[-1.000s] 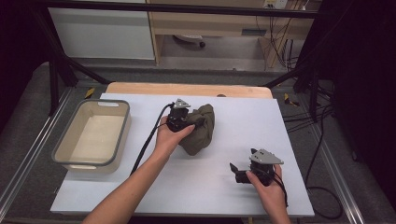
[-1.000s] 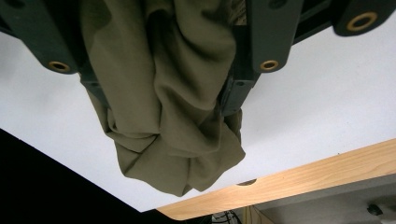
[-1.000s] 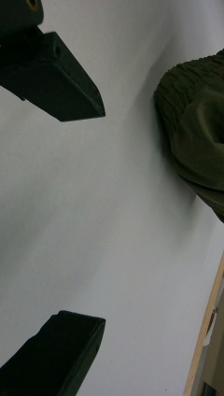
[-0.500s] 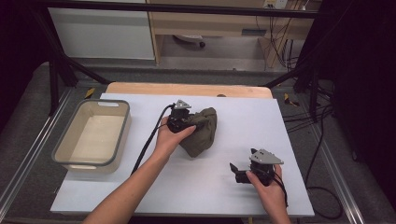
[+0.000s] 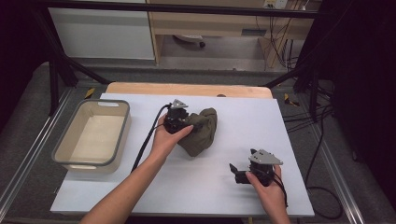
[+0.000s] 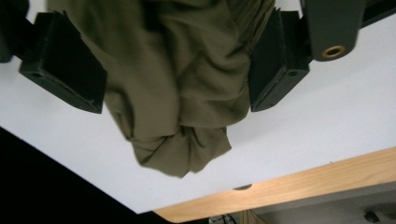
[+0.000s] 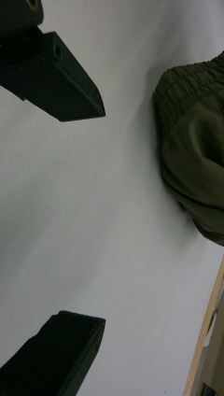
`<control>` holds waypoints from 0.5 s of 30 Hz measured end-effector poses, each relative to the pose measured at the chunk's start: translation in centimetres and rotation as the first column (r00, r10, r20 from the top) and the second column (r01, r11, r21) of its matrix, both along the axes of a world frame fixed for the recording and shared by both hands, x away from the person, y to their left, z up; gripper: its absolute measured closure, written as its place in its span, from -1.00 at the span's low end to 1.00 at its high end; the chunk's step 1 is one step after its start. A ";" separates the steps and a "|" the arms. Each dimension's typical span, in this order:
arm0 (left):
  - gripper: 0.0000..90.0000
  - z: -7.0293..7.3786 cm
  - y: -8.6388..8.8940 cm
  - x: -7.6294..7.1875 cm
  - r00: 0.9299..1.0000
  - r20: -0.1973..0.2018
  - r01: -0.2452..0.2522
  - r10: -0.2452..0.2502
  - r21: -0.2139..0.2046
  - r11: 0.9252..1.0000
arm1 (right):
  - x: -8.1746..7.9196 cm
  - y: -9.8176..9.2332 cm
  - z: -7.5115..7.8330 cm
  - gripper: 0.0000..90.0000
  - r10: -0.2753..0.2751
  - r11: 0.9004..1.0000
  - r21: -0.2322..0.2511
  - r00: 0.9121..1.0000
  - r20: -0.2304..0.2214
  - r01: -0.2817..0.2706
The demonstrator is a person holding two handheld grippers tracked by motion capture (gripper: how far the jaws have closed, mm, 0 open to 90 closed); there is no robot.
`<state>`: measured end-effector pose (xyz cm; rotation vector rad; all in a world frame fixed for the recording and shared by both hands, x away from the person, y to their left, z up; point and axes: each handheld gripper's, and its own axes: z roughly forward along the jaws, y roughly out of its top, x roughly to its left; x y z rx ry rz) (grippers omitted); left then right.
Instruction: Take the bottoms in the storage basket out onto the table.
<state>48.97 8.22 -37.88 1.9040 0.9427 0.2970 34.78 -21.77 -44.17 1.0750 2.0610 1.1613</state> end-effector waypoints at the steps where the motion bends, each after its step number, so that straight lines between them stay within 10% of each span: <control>1: -0.63 0.3 0.2 -0.2 1.000 0.003 -0.006 0.006 -0.012 1.000 | 0.0 0.0 0.0 -0.95 0.000 1.000 -0.003 1.000 0.001 0.000; 15: -0.68 2.4 1.4 -1.7 0.998 0.058 -0.014 0.016 -0.038 0.999 | 0.3 -0.2 -0.3 -0.94 -0.020 0.999 0.038 1.000 -0.011 0.020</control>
